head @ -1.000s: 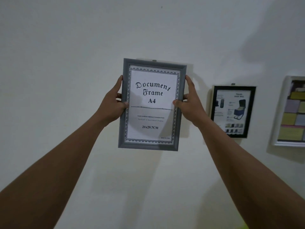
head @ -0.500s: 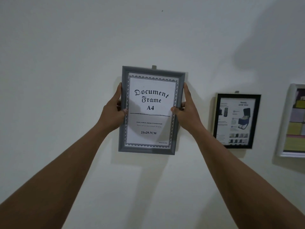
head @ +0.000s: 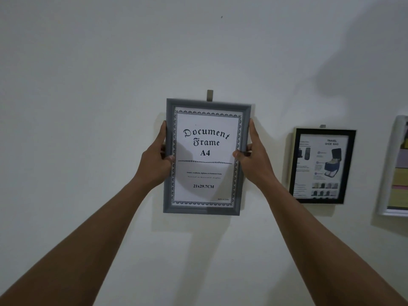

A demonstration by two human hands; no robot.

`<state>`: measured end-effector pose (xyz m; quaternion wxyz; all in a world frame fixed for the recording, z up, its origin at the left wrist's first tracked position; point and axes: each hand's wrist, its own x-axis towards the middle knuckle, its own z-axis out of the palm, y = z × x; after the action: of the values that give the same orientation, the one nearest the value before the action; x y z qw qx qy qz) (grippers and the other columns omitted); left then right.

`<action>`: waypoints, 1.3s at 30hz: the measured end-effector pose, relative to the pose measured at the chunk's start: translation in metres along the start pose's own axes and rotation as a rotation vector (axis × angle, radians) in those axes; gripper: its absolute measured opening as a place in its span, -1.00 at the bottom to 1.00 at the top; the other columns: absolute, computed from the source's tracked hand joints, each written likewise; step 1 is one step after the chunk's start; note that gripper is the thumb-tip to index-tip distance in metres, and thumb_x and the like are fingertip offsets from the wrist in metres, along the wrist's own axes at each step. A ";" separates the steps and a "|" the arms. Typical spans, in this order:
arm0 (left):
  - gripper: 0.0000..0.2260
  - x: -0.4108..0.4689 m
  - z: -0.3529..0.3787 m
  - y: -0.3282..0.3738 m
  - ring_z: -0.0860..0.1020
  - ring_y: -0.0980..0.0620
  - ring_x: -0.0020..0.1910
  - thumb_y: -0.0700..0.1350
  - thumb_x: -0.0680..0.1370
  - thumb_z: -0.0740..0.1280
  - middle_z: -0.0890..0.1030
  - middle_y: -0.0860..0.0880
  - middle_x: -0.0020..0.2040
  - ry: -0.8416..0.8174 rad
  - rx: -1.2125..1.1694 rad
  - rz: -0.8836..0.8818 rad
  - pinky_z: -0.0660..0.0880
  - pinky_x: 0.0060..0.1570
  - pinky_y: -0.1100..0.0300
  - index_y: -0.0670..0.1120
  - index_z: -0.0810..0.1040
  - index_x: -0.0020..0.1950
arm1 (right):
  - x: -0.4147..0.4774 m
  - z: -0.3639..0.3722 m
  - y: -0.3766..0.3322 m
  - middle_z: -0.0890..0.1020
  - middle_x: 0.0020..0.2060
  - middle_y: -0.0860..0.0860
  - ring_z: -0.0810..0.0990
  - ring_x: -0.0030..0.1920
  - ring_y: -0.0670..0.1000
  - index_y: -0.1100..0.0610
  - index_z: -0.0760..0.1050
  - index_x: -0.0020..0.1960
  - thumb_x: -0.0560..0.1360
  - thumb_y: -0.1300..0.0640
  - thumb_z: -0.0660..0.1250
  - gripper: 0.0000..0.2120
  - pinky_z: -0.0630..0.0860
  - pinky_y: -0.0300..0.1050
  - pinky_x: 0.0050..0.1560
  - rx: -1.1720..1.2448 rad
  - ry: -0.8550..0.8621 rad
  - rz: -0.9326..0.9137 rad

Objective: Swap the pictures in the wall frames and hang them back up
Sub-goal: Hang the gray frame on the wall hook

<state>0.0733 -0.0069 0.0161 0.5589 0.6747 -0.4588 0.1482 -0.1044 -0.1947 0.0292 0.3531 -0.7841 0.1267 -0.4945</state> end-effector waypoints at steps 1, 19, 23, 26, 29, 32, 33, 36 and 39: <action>-0.20 0.000 0.000 0.002 0.53 0.20 -0.06 -0.31 0.55 0.28 0.51 0.18 -0.05 -0.003 0.011 0.003 0.48 -0.10 0.30 0.29 -0.06 0.55 | 0.000 -0.001 0.000 0.55 -0.17 0.01 0.59 -0.11 0.03 -0.29 -0.13 0.58 0.59 0.27 0.31 -0.14 0.51 -0.18 -0.08 0.003 0.000 0.004; -0.19 0.001 0.009 0.004 0.48 0.26 -0.14 -0.30 0.54 0.28 0.50 0.15 -0.09 0.063 0.115 0.031 0.38 -0.23 0.40 0.23 -0.10 0.57 | -0.006 -0.004 0.000 0.51 -0.20 -0.07 0.56 -0.22 -0.11 -0.07 0.02 0.57 0.57 0.29 0.33 -0.26 0.44 -0.32 -0.22 0.011 0.049 -0.032; -0.18 0.002 0.010 0.003 0.52 0.13 -0.11 -0.29 0.53 0.30 0.54 0.06 -0.01 0.082 0.140 0.045 0.42 -0.13 0.30 0.20 -0.09 0.58 | -0.005 -0.003 0.003 0.54 -0.13 -0.11 0.59 -0.15 -0.15 -0.06 0.15 0.54 0.56 0.27 0.36 -0.33 0.44 -0.49 -0.28 0.032 0.079 -0.033; -0.16 0.004 0.014 -0.005 0.52 0.04 -0.03 -0.26 0.51 0.35 0.53 -0.07 0.07 0.125 0.179 0.047 0.43 -0.03 0.22 0.21 -0.08 0.57 | -0.002 -0.003 0.010 0.56 -0.08 0.00 0.60 -0.08 -0.06 -0.11 0.16 0.56 0.55 0.24 0.38 -0.30 0.45 -0.43 -0.20 0.005 0.113 -0.044; -0.15 0.003 0.019 -0.007 0.49 0.05 -0.03 -0.27 0.50 0.37 0.49 -0.11 0.06 0.167 0.195 0.041 0.40 -0.01 0.23 0.20 -0.05 0.58 | 0.001 -0.001 0.017 0.51 0.00 0.06 0.56 -0.02 -0.03 -0.17 0.08 0.59 0.56 0.18 0.37 -0.26 0.44 -0.28 -0.02 -0.082 0.135 -0.060; -0.16 0.001 0.024 -0.004 0.47 0.05 -0.04 -0.29 0.50 0.37 0.47 -0.11 0.03 0.203 0.203 0.046 0.39 -0.01 0.24 0.18 -0.04 0.58 | 0.000 0.000 0.019 0.47 -0.03 0.04 0.50 -0.06 -0.09 -0.16 0.02 0.59 0.58 0.18 0.35 -0.26 0.37 -0.31 0.01 -0.143 0.149 -0.073; -0.16 0.001 0.024 -0.003 0.46 0.04 -0.04 -0.29 0.50 0.37 0.46 -0.11 0.03 0.208 0.203 0.050 0.40 -0.01 0.24 0.17 -0.04 0.58 | 0.000 0.000 0.019 0.46 -0.05 0.04 0.48 -0.09 -0.11 -0.16 0.02 0.59 0.58 0.18 0.34 -0.26 0.35 -0.35 -0.02 -0.158 0.155 -0.077; -0.16 0.001 0.024 -0.003 0.46 0.04 -0.01 -0.29 0.50 0.38 0.42 -0.07 0.04 0.213 0.204 0.049 0.41 0.00 0.24 0.17 -0.02 0.58 | -0.001 0.001 0.019 0.43 -0.02 0.04 0.47 -0.11 -0.12 -0.17 0.01 0.59 0.59 0.19 0.34 -0.25 0.35 -0.36 -0.02 -0.160 0.165 -0.062; -0.20 0.001 0.024 -0.001 0.46 0.02 -0.02 -0.28 0.50 0.37 0.38 -0.06 0.03 0.211 0.202 0.041 0.39 0.02 0.24 0.14 0.02 0.58 | -0.003 0.001 0.019 0.41 0.04 0.05 0.46 -0.10 -0.10 -0.13 -0.01 0.60 0.59 0.20 0.33 -0.26 0.37 -0.27 0.05 -0.178 0.161 -0.063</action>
<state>0.0672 -0.0283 0.0083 0.5302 0.6987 -0.3936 0.2751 -0.1019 -0.2059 0.0138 0.2550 -0.7736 0.1735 -0.5535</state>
